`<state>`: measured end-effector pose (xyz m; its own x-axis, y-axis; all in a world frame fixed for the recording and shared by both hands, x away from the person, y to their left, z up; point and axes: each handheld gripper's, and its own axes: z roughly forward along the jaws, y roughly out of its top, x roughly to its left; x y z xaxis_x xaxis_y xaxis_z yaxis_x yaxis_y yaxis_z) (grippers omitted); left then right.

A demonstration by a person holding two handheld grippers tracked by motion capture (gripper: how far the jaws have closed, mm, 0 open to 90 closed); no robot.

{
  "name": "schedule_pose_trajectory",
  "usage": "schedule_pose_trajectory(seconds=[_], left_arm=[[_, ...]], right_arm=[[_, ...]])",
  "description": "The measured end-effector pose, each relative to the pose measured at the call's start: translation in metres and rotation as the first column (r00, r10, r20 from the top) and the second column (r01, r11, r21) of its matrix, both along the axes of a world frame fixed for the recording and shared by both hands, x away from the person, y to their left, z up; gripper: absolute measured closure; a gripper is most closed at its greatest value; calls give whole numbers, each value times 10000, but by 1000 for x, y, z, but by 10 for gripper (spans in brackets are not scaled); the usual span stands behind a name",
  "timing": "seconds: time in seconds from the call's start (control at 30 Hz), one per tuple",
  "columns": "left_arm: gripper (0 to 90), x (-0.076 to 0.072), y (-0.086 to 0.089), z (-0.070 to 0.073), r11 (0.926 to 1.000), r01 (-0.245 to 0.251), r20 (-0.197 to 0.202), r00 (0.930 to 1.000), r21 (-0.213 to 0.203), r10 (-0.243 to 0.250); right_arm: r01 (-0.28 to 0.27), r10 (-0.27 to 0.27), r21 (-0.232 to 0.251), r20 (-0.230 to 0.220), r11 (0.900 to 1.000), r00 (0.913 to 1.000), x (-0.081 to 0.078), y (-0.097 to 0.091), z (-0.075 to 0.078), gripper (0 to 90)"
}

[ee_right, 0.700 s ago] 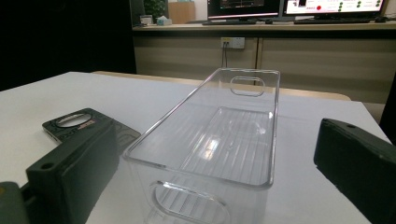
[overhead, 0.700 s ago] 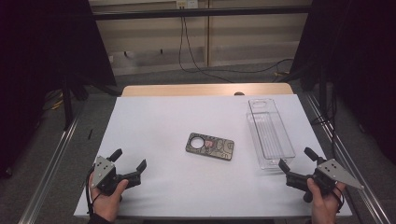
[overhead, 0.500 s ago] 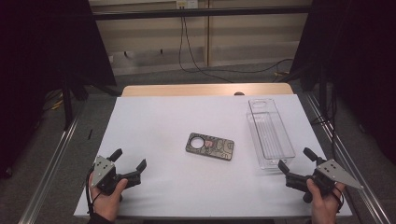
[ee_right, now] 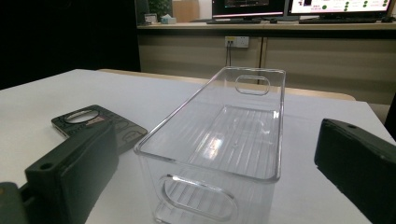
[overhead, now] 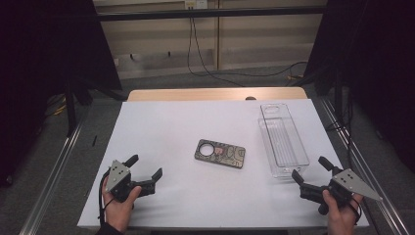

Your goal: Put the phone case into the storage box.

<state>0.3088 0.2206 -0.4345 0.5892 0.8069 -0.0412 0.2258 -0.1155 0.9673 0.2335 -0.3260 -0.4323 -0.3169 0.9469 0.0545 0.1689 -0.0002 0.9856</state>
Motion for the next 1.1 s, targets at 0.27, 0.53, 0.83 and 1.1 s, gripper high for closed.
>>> schedule_pose_trajectory(seconds=[0.27, 0.53, 0.83, 1.1], left_arm=[[15, 3, -18, 4, 9972, 716, 304, 9969, 200, -722], [18, 11, -31, 2, 9950, 946, -292, 9950, -324, -955], [11, 17, -47, 5, 9920, 1220, 8, 9925, -318, -1221], [17, 25, -70, 2, 9863, 1638, 479, 9852, 175, -1645]], right_arm=[[-129, 129, -35, -161, 9999, 9998, 2, 1, -1, 0], [-216, 215, -40, -135, 9998, 9997, 2, 1, -1, 0], [-349, 348, -93, -117, 9993, 9993, 7, 5, -1, 0], [-341, 340, -57, -96, 9994, 9994, 7, 4, -1, 0]])
